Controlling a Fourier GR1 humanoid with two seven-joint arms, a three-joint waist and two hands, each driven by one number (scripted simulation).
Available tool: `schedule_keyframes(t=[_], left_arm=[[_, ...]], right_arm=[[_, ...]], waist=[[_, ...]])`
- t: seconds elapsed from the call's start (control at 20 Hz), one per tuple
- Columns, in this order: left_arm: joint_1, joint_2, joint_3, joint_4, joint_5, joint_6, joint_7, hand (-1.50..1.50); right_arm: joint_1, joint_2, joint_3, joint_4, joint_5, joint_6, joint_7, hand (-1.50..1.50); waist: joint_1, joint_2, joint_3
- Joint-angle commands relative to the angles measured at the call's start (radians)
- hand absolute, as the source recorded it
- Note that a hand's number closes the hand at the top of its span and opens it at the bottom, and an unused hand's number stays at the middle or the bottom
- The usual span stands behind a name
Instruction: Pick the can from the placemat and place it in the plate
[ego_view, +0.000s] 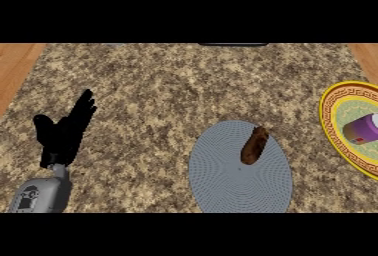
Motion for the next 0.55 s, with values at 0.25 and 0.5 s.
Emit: schedule_keyframes(t=[0.25,0.5], left_arm=[[-0.007,-0.003,0.004,0.008,0.014,-0.013,-0.004,0.00],[-0.040,0.014,0.010,-0.007,0.018,-0.018,0.027,0.00]], right_arm=[[0.064,-0.031,0.022,0.011,-0.029,0.173,-0.192,-1.50],[0.070,-0.058,0.047,0.016,-0.033,0.160,-0.170,-1.50]], waist=[[0.011,0.007,0.004],[0.019,0.006,0.004]])
